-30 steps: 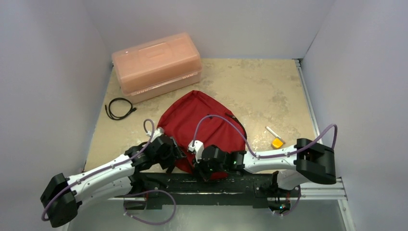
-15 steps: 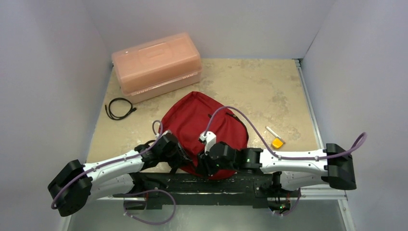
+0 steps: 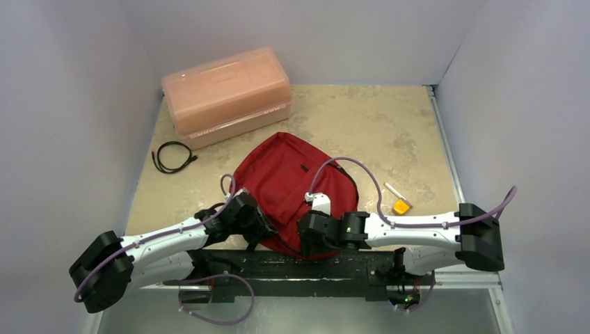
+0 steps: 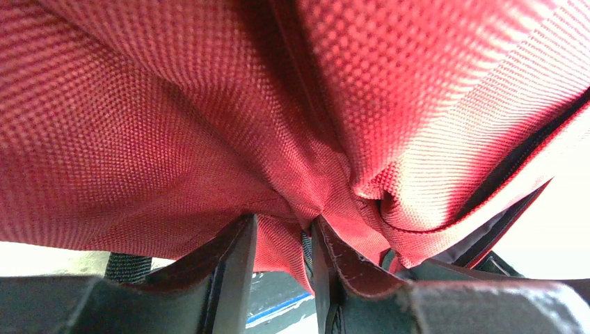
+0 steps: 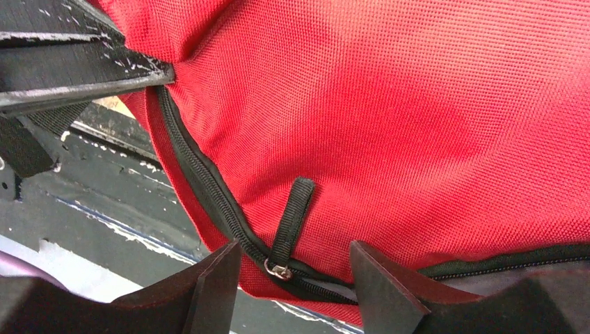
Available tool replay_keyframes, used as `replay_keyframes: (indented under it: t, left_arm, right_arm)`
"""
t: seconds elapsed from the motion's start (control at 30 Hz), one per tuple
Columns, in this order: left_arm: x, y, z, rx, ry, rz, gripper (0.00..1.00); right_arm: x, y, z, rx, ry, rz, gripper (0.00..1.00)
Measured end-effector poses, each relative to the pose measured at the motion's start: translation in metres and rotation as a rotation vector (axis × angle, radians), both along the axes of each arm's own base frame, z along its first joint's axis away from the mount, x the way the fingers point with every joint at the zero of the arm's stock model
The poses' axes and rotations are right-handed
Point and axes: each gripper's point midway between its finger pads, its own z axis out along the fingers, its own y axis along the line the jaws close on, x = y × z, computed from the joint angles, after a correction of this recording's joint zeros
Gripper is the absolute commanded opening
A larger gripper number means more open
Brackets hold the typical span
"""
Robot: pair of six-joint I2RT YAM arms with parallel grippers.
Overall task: Pack the student bag
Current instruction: Zip the student bag at the center of the board.
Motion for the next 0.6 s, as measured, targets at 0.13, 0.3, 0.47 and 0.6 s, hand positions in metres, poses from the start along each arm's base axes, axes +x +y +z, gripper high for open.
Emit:
replay_keyframes:
  t: [0.13, 0.3, 0.47, 0.6]
  left_arm:
    - [0.000, 0.000, 0.000, 0.000, -0.001, -0.001, 0.32]
    - [0.000, 0.000, 0.002, -0.005, -0.006, -0.002, 0.32]
    - [0.000, 0.000, 0.007, -0.017, -0.019, -0.003, 0.38]
    - [0.001, 0.000, 0.016, -0.043, -0.074, -0.035, 0.53]
  right_arm:
    - [0.006, 0.006, 0.002, -0.009, -0.022, -0.009, 0.53]
    - [0.015, 0.017, -0.007, -0.066, -0.053, -0.005, 0.38]
    - [0.019, 0.009, -0.017, -0.136, -0.099, -0.015, 0.00]
    - [0.020, 0.005, -0.014, -0.154, -0.152, -0.033, 0.00]
